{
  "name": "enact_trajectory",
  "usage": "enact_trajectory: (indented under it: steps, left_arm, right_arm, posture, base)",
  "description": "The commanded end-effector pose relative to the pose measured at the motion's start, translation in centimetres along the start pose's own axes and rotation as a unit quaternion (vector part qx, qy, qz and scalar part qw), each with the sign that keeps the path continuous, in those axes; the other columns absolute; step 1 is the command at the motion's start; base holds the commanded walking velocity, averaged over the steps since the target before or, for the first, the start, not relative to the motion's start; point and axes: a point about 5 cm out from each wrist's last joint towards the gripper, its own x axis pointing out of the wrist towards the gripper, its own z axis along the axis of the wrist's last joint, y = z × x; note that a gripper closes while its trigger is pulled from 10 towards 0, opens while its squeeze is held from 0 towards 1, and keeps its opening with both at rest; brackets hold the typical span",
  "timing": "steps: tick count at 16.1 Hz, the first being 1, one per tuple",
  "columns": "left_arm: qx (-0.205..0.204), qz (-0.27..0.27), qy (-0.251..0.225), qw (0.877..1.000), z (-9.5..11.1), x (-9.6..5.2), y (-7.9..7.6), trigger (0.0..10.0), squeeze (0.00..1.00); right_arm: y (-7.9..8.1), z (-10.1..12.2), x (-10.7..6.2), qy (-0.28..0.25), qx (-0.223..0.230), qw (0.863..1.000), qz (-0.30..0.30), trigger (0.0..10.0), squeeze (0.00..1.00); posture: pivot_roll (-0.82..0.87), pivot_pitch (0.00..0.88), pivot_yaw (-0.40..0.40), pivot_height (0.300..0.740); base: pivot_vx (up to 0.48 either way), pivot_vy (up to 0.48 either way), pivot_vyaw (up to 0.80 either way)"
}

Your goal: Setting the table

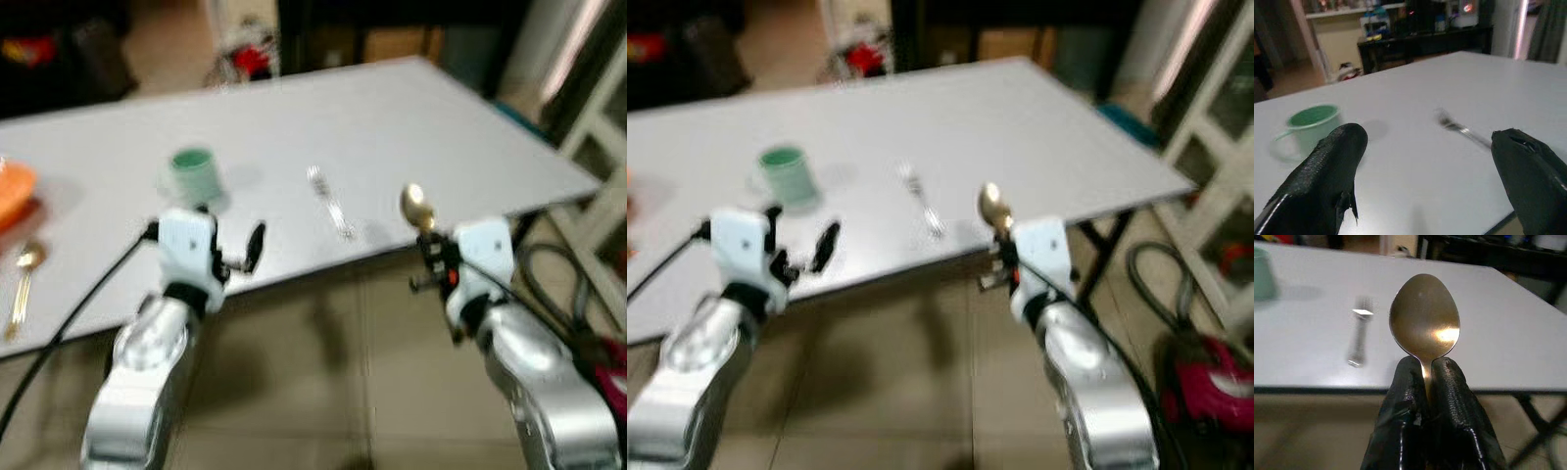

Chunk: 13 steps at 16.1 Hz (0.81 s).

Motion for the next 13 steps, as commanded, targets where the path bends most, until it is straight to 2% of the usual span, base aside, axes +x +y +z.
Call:
enact_trajectory:
  steps: [1, 7, 13]
  left_arm:
    - [0.005, -0.001, -0.005, 1.0, 0.1, -0.1, 0.2, 10.0, 0.0]
    - [0.001, 0.014, -0.005, 1.0, -0.1, -0.3, 0.2, 10.0, 0.0]
    - [0.007, 0.031, -0.009, 0.999, 0.1, -0.7, 0.7, 10.0, 0.0]
  right_arm:
    - [0.0, 0.6, 0.3, -0.015, -0.003, 1.0, -0.002, 10.0, 0.0]
    - [-0.6, 0.5, 1.3, -0.008, -0.009, 1.0, 0.004, 10.0, 0.0]
    - [-0.3, 0.6, 2.3, -0.01, -0.011, 1.0, 0.021, 10.0, 0.0]
  posture:
    - [-0.1, 0.024, 0.039, 0.74]
    - [-0.08, 0.023, -0.004, 0.74]
    - [-0.05, 0.016, -0.032, 0.74]
  base:
    - [0.277, 0.0, 0.0]
    - [0.298, 0.0, 0.0]
    - [0.328, 0.0, 0.0]
